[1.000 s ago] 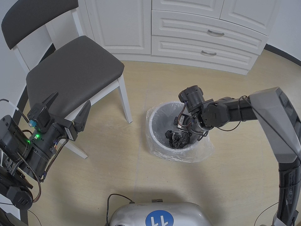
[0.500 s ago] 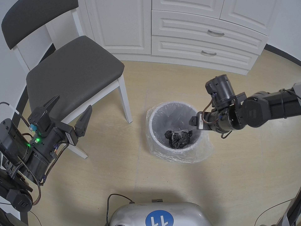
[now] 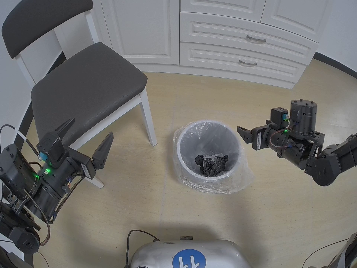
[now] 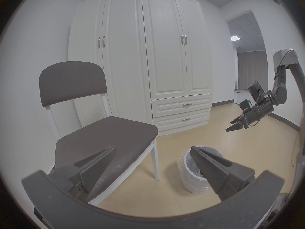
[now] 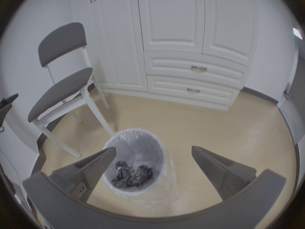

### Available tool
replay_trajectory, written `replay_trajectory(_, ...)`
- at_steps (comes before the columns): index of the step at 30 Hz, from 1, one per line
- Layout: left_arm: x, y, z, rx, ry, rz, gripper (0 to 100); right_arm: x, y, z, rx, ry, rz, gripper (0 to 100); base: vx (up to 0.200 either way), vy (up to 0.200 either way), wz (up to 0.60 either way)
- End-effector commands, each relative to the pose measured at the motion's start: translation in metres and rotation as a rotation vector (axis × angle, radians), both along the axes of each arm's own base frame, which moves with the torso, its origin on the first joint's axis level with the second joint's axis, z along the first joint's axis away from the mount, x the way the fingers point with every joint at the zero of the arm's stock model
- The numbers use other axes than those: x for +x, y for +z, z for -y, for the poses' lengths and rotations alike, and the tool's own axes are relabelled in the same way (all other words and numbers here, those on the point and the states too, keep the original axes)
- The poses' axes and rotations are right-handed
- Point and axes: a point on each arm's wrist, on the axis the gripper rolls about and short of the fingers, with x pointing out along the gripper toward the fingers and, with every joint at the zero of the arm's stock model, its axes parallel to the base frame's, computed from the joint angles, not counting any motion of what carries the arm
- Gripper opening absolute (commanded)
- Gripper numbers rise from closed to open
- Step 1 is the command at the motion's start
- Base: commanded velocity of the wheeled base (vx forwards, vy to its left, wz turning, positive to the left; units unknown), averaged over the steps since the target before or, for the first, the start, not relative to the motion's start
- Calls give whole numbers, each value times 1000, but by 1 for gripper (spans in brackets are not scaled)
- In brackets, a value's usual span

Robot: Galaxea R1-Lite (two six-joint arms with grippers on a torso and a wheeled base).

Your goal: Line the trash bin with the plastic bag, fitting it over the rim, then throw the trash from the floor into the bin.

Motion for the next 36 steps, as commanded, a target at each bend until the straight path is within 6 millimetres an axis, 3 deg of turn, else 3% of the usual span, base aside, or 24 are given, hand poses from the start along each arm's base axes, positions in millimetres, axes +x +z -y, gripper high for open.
replay_trajectory(1, 3, -8, 2, 15, -4, -34, 100, 15, -41, 33, -36, 107, -14, 100, 0, 0, 0)
replay_trajectory(4, 5, -10, 4, 17, -6, -42, 100, 31, -54, 42, 22, 168, 35, 100, 0, 0, 0)
replay_trajectory(8, 7, -12, 5, 16, -7, -52, 100, 55, -70, 53, 53, 153, 233, 100, 0, 0, 0)
replay_trajectory(14, 9, -20, 6, 7, -4, -94, 100, 40, -36, 55, -22, 30, 381, 100, 0, 0, 0)
replay_trajectory(17, 4, -22, 4, -4, -8, -105, 100, 31, -23, 70, -61, -104, 418, 100, 0, 0, 0)
replay_trajectory(23, -2, -1, 0, -56, 31, -22, 100, 3, 6, 110, -67, -255, 509, 100, 0, 0, 0)
replay_trajectory(25, -12, 17, -6, -97, 68, 53, 100, -32, 30, 120, -62, -281, 536, 100, 0, 0, 0)
replay_trajectory(27, -15, 19, -8, -101, 71, 63, 100, -49, 35, 121, -62, -286, 521, 100, 0, 0, 0)
replay_trajectory(30, -19, 20, -15, -114, 99, 72, 100, -73, 30, 122, -47, -282, 439, 100, 0, 0, 0)
replay_trajectory(32, -22, 21, -20, -119, 114, 77, 100, -77, 28, 122, -25, -279, 418, 100, 0, 0, 0)
replay_trajectory(33, -29, 22, -31, -127, 157, 90, 100, -89, 24, 123, 43, -280, 385, 100, 0, 0, 0)
replay_trajectory(36, -40, 23, -39, -135, 174, 109, 100, -105, 22, 128, 104, -298, 361, 100, 0, 0, 0)
